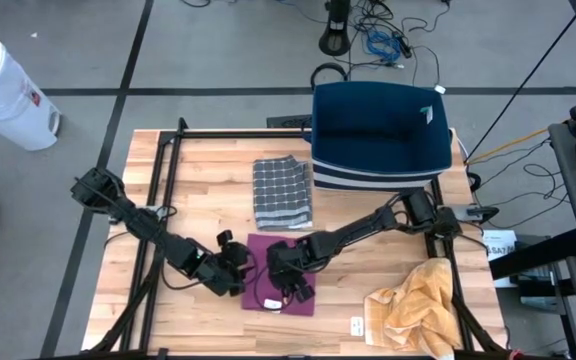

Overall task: Fold towel
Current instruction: Fold the pink towel

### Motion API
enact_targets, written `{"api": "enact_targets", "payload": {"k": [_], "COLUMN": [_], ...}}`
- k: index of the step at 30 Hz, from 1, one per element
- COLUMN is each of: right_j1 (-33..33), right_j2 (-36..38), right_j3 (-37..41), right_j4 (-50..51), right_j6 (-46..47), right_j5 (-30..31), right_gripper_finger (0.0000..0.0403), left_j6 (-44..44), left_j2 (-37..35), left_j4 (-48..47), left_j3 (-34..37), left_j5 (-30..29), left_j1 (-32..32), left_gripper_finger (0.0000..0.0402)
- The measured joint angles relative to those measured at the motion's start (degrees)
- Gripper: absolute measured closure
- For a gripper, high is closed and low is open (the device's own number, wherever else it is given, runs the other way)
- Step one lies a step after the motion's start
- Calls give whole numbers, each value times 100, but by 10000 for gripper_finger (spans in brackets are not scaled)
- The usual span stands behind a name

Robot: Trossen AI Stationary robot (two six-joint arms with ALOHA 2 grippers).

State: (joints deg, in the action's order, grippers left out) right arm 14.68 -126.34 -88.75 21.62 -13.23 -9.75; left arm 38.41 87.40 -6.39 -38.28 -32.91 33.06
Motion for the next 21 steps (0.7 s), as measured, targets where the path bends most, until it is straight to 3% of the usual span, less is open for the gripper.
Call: {"api": "enact_targets", "payload": {"k": [14, 21], "right_j1": [310, 443], "right_j2": [487, 555], "right_j3": [15, 15], "right_j4": [38, 1188], "right_j6": [-109, 178], "right_j5": [520, 540], "right_gripper_finger": [225, 225], "left_j6": [-394, -906], "left_j2": [2, 2], "left_j4": [-99, 809], "left_j3": [0, 0], "left_j5": [48, 594], "left_j1": [-543, -372], "left_gripper_finger": [200, 200]}}
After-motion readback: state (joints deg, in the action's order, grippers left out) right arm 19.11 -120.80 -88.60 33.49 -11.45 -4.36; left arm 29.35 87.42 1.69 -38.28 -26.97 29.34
